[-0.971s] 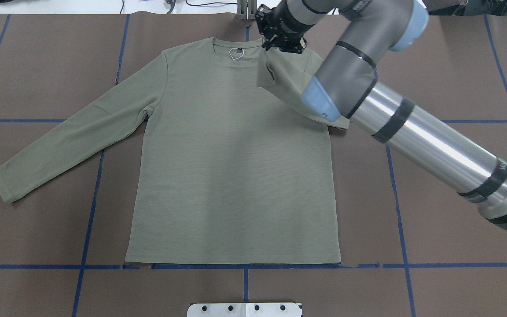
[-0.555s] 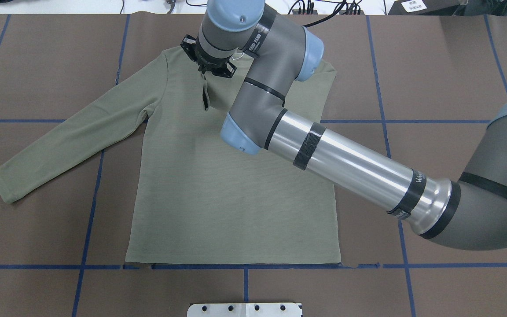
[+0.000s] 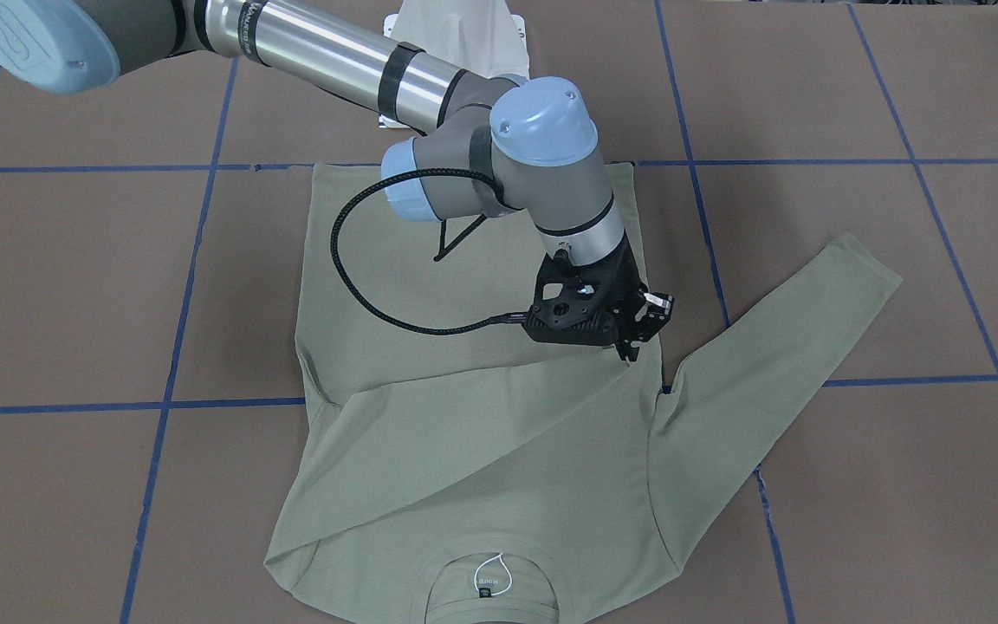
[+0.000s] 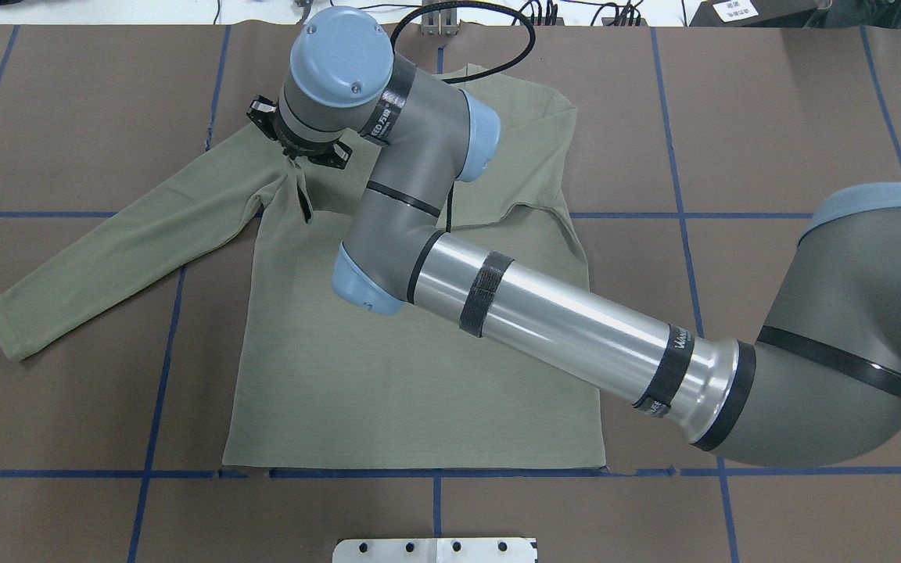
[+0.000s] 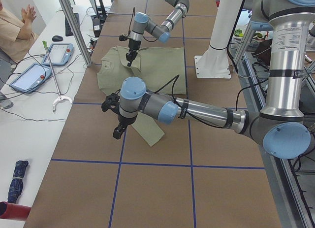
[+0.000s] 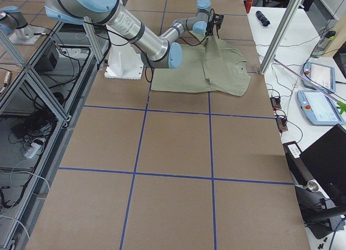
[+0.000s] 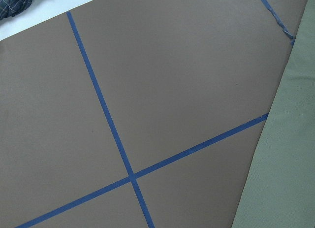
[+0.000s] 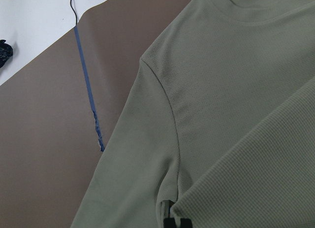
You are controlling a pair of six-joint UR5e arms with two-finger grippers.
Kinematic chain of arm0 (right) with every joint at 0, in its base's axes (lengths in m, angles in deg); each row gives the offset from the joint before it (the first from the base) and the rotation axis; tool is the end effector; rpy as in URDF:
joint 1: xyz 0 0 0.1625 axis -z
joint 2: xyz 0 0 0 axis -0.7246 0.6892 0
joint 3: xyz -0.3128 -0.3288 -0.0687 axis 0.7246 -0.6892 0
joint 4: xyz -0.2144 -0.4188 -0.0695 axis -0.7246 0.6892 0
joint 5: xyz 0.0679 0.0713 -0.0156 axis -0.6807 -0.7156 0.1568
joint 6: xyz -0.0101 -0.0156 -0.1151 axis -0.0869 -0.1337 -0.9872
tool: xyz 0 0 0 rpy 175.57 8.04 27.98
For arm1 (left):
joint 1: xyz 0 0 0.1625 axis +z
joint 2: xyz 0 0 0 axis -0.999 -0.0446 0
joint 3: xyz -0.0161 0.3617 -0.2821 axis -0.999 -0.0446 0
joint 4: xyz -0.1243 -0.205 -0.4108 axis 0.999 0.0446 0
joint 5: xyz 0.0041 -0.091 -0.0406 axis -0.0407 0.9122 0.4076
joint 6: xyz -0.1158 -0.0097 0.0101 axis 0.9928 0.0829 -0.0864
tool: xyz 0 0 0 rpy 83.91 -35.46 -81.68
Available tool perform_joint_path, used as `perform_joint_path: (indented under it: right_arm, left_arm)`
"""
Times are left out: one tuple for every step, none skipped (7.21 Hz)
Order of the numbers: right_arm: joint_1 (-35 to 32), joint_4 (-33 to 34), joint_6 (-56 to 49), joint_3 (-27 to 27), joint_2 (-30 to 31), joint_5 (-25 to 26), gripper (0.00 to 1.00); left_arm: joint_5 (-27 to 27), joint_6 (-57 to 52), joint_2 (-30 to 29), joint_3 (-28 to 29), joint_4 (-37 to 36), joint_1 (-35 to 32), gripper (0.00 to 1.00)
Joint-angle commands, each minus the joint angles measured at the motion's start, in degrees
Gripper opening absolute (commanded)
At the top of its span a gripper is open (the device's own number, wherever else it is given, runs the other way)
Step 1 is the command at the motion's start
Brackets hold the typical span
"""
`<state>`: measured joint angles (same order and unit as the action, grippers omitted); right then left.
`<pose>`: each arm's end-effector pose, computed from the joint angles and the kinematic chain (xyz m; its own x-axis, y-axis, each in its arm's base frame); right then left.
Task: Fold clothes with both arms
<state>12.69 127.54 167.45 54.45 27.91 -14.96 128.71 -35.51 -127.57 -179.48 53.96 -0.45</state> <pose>-0.7279 -0.6144 -0.0044 0.2473 0.2819 0.9270 -0.3877 0.9056 -0.1720 -0.0310 -0.5724 0.5666 0.7002 0.4031 -0.5892 -0.0980 0.8718 0.4799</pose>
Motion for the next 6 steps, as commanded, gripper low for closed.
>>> perform_joint_path:
  right_arm:
    - [0.34,-0.73,-0.01,-0.1,-0.23,1.68,0.0]
    - [0.34,-0.73,-0.01,-0.28,-0.23,2.73,0.0]
    - [0.34,-0.73,-0.01,-0.71,-0.23,4.22,0.0]
    - [0.43,-0.82,-0.01,-1.15,-0.84,4.67,0.02]
    - [0.43,-0.82,-0.01,-2.37,-1.89,6.07,0.59]
    - [0.87,-0.82,0.25,-4.91,-4.68,7.48,0.85]
  left_arm:
    - [0.06,0.0,0.0,0.11,0.0,0.0,1.0]
    - [-0.02,0.0,0.0,0.11,0.0,0.0,1.0]
    - [-0.2,0.0,0.0,0.8,0.17,0.0,1.0]
    - [-0.2,0.0,0.0,0.81,0.18,0.0,1.0]
    - [-0.29,0.0,0.0,0.9,0.18,0.0,1.0]
    - [-0.2,0.09,0.0,0.81,0.18,0.0,1.0]
